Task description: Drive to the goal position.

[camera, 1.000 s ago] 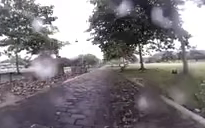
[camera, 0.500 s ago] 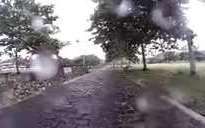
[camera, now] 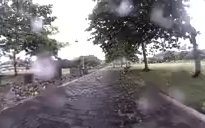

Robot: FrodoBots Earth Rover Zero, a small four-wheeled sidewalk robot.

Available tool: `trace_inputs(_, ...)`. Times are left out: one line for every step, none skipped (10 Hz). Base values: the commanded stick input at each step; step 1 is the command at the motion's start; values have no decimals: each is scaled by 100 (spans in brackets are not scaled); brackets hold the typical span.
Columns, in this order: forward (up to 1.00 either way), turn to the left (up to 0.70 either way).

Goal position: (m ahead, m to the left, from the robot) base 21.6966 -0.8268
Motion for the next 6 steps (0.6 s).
trace_inputs(70, 0)
trace_inputs(70, 0)
trace_inputs(70, 0)
trace_inputs(70, 0)
trace_inputs(70, 0)
trace_inputs(70, 0)
